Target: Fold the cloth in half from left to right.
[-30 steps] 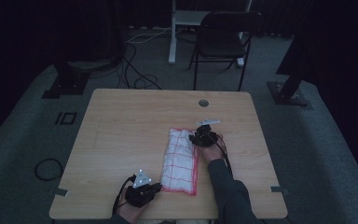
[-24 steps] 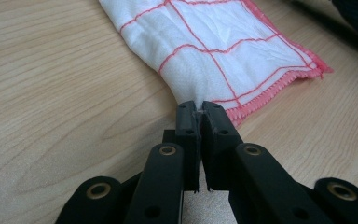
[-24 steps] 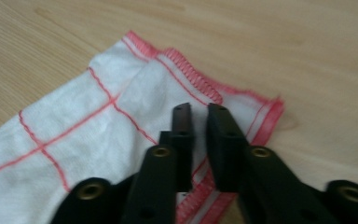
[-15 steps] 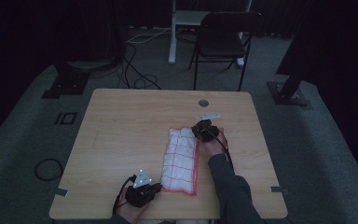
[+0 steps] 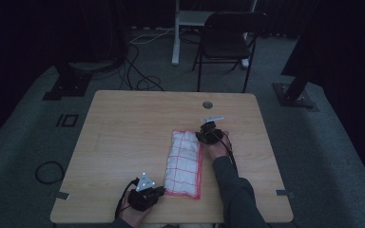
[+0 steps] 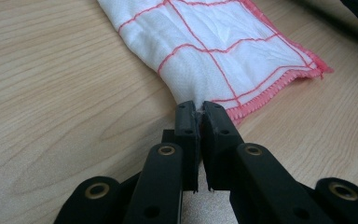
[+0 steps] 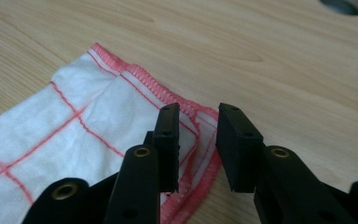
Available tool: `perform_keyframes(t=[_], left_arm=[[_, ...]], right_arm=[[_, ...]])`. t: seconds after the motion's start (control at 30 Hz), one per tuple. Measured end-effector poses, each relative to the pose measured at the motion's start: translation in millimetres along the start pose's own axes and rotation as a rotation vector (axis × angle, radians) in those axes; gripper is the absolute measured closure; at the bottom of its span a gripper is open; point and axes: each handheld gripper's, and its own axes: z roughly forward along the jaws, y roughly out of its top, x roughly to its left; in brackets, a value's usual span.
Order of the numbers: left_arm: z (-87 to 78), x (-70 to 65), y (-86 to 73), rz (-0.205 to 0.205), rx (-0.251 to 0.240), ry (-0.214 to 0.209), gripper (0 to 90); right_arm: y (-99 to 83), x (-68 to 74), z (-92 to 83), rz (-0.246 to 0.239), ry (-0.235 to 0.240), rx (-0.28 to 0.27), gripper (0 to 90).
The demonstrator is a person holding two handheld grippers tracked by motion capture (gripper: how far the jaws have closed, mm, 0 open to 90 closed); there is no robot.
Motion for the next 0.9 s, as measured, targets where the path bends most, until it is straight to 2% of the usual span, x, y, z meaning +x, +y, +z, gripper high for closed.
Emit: perform_keyframes(t=[0.1,0.2,0.27,0.33,0.37,0.53,0.6,0.67,0.73,0.87,0.9], left_arm=[[0.0,0.0,0.0,0.0,0.0,0.0,85.7],[0.0,0.1,0.0,0.0,0.001,-0.001,85.7],[0.0,0.0,0.0,0.0,0.0,-0.001,85.7],[0.0,-0.1,0.0,0.001,0.0,0.0,85.6],[0.0,-0.1,0.0,0.0,0.0,0.0,85.6],[0.0,-0.5,-0.1,-0.001,0.0,0.0,85.6],[-0.1,-0.7,-0.1,0.004,0.001,0.001,85.4],[-0.1,-0.7,-0.2,0.003,0.0,-0.001,84.9],[-0.2,-0.5,-0.2,-0.001,-0.002,-0.005,83.5],[-1.1,0.0,0.4,-0.005,-0.008,-0.013,79.5],[-3.8,0.2,2.7,-0.003,-0.024,-0.014,79.5]], right_arm=[[0.1,0.2,3.6,0.005,0.004,0.015,66.1],[0.2,2.1,10.5,0.02,0.038,0.036,64.3],[0.0,4.5,12.0,0.009,0.061,0.046,71.8],[0.6,6.3,10.2,-0.006,0.067,0.039,81.9],[1.6,7.0,7.4,-0.012,0.066,0.028,84.1],[11.0,6.1,-11.7,-0.049,0.031,-0.035,83.8],[14.2,4.7,-16.9,-0.066,-0.015,-0.048,80.0],[16.2,0.5,-21.0,-0.058,-0.059,-0.059,77.4],[16.3,-4.3,-24.0,-0.04,-0.072,-0.059,74.7],[12.9,-8.2,-26.3,-0.035,-0.07,-0.062,71.5],[11.0,-9.3,-26.3,-0.03,-0.064,-0.063,70.5]])
